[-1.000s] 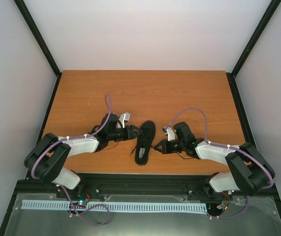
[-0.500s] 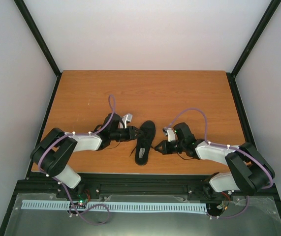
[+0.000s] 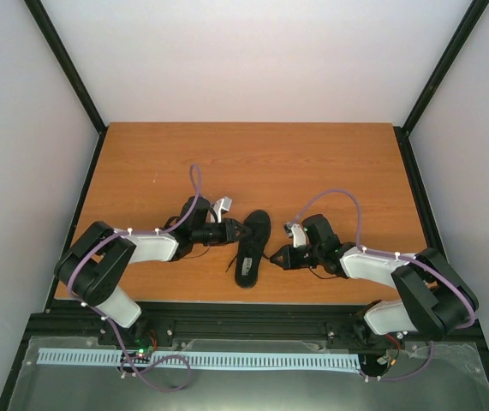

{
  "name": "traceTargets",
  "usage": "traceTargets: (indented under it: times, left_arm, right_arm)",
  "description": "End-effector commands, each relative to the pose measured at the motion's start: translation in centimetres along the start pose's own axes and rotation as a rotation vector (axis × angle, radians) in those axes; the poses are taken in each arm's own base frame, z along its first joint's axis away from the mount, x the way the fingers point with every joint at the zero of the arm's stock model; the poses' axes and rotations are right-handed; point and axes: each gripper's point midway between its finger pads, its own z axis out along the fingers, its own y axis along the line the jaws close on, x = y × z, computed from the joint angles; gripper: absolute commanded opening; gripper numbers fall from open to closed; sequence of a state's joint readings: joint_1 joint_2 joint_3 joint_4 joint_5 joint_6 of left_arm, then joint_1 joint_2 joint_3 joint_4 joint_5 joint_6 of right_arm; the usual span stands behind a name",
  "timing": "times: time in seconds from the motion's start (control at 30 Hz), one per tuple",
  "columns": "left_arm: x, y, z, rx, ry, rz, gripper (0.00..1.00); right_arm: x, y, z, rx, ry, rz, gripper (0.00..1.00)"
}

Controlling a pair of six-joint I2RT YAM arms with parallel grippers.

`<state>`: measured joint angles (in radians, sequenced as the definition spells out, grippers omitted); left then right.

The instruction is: Tie the shoes

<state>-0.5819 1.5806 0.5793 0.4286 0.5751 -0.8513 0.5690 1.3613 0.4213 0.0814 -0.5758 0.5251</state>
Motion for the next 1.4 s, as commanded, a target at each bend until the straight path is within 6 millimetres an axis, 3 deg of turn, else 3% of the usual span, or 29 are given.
traceTargets:
  times: [0.0, 0.1, 0.13, 0.2, 0.27, 0.43, 0.63, 0.9, 1.2, 1.37]
  left_arm:
    - [-1.4, -1.4, 0.1, 0.051, -0.025, 0.026, 0.22]
    - [-1.2, -1.3, 0.0, 0.047, -0.026, 0.023, 0.09]
    - [-1.2, -1.3, 0.0, 0.046, -0.027, 0.022, 0.07]
    - [-1.1, -1.1, -0.1, 0.042, -0.028, 0.023, 0.02]
    - [-1.1, -1.1, -0.1, 0.042, -0.028, 0.022, 0.01]
    - [-1.1, -1.1, -0.2, 0.041, -0.03, 0.023, 0.01]
    - [-1.1, -1.3, -0.3, 0.043, -0.033, 0.026, 0.01]
    - [-1.0, -1.2, -0.3, 0.04, -0.031, 0.023, 0.01]
    - [-1.1, -1.2, -0.2, 0.039, -0.029, 0.024, 0.01]
    - [-1.1, -1.1, -0.2, 0.035, -0.03, 0.023, 0.01]
  right_arm:
    - [0.0, -0.3, -0.1, 0.015, -0.006, 0.011, 0.03]
    - [-0.4, -0.4, -0.3, 0.029, -0.022, 0.02, 0.09]
    - [-0.6, -0.3, -0.5, 0.031, -0.036, 0.018, 0.19]
    - [-1.6, 0.1, -1.0, 0.037, -0.08, 0.015, 0.49]
    - [-3.0, 0.5, -1.7, 0.04, -0.139, 0.024, 0.65]
    - [-7.7, 2.7, -3.2, -0.024, -0.315, 0.085, 0.73]
    - [-10.3, 3.4, -2.3, -0.019, -0.329, 0.124, 0.67]
    - [-9.5, 1.9, 0.5, 0.026, -0.251, 0.149, 0.51]
    - [-8.6, 2.4, 2.0, 0.022, -0.199, 0.127, 0.4]
    - [-7.9, 1.8, 2.7, 0.045, -0.176, 0.136, 0.2]
